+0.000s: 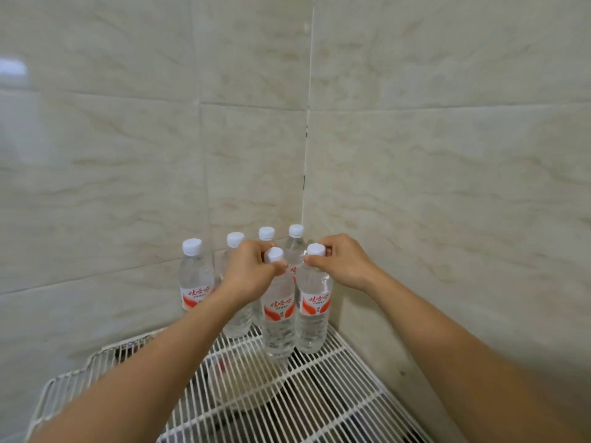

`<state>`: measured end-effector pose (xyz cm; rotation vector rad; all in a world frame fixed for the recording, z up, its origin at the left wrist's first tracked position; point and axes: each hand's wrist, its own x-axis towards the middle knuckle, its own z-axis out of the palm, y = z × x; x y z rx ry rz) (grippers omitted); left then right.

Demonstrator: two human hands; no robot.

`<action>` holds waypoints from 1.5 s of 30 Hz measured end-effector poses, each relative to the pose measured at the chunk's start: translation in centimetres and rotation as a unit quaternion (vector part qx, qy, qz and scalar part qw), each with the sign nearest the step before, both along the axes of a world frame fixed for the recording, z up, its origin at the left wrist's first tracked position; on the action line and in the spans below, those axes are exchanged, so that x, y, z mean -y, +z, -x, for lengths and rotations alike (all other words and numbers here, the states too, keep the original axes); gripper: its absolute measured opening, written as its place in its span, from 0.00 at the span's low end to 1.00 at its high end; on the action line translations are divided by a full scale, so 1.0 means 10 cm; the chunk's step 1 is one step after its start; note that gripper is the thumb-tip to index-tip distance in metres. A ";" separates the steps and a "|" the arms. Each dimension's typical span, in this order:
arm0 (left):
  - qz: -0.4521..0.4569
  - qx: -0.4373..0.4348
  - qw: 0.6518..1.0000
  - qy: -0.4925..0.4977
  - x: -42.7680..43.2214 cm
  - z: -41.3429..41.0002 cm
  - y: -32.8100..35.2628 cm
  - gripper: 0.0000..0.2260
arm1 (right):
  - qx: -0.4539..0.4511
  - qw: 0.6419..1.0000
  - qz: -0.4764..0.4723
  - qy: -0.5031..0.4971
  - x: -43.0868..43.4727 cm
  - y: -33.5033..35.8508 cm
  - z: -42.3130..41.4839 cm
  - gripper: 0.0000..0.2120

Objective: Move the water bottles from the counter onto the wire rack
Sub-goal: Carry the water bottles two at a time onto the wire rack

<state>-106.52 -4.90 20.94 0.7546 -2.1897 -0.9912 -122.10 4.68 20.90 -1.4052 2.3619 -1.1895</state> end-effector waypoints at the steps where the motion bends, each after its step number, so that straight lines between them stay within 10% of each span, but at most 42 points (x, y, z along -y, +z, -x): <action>1: 0.000 0.001 1.000 0.000 0.00 0.03 0.00 0.15 | 0.003 1.000 0.001 0.004 0.02 -0.01 0.03 0.16; 19: 0.069 -0.018 0.997 0.039 -0.07 0.19 -0.16 0.03 | -0.009 0.999 -0.016 0.026 0.04 -0.07 0.17 0.13; 29: 0.071 0.014 0.992 0.106 -0.21 -0.10 -0.39 0.24 | -0.244 0.969 0.021 -0.023 -0.04 -0.05 -0.13 0.21; 34: 0.095 0.036 0.981 0.164 -0.21 -0.72 -0.63 0.22 | -0.251 0.957 0.130 0.065 0.07 -0.23 -0.69 0.17; 45: 0.060 0.164 0.912 0.371 -0.62 -3.40 -1.34 0.23 | -0.215 0.915 -0.035 0.340 0.35 -1.13 -3.10 0.22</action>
